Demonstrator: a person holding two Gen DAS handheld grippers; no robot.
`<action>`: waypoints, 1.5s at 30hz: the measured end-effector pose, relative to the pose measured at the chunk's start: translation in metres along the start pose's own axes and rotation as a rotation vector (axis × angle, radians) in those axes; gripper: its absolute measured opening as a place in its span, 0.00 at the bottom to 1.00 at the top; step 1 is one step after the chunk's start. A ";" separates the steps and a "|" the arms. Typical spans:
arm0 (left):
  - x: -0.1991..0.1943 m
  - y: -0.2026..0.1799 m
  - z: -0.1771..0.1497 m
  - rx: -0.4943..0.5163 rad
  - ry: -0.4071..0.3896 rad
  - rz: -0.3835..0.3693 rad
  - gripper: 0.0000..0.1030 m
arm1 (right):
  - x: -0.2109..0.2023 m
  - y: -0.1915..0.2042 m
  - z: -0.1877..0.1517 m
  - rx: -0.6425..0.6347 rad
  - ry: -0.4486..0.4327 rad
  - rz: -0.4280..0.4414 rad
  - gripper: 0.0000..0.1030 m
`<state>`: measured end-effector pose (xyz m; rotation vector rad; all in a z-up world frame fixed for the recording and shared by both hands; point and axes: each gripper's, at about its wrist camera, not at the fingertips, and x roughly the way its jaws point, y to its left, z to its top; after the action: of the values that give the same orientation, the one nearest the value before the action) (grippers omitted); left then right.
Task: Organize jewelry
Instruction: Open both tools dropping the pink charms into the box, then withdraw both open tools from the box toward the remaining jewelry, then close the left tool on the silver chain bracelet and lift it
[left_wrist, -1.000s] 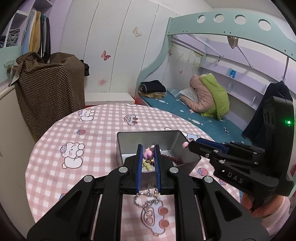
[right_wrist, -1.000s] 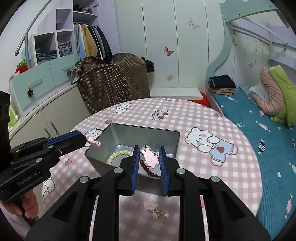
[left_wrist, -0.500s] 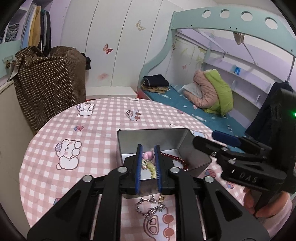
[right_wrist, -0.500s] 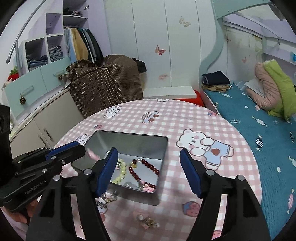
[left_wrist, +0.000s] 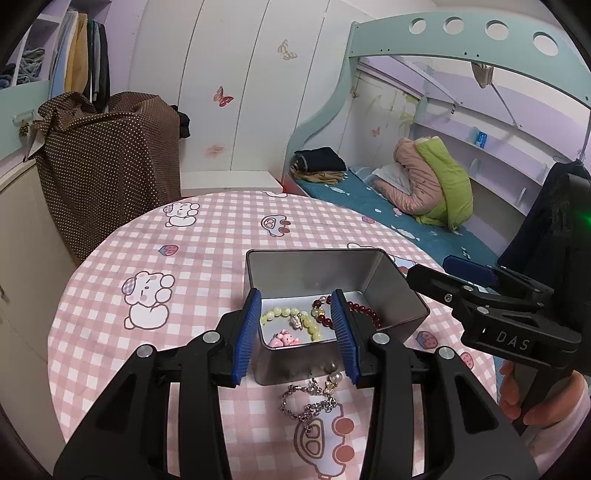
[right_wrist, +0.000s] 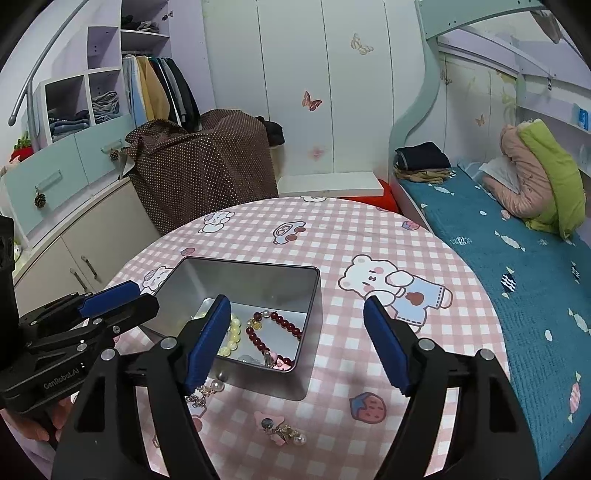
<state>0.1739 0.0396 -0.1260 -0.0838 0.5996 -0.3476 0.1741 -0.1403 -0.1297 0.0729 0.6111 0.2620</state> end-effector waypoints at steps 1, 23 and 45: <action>-0.001 0.000 0.000 0.001 0.000 0.003 0.39 | -0.001 0.000 0.000 -0.001 -0.001 0.000 0.70; -0.004 0.001 -0.043 0.031 0.103 0.036 0.85 | -0.015 -0.025 -0.036 0.075 0.066 -0.082 0.92; 0.037 0.012 -0.055 -0.020 0.250 0.038 0.05 | -0.001 -0.006 -0.068 0.006 0.161 0.008 0.92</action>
<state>0.1748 0.0394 -0.1932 -0.0487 0.8506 -0.3177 0.1354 -0.1466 -0.1853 0.0600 0.7715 0.2761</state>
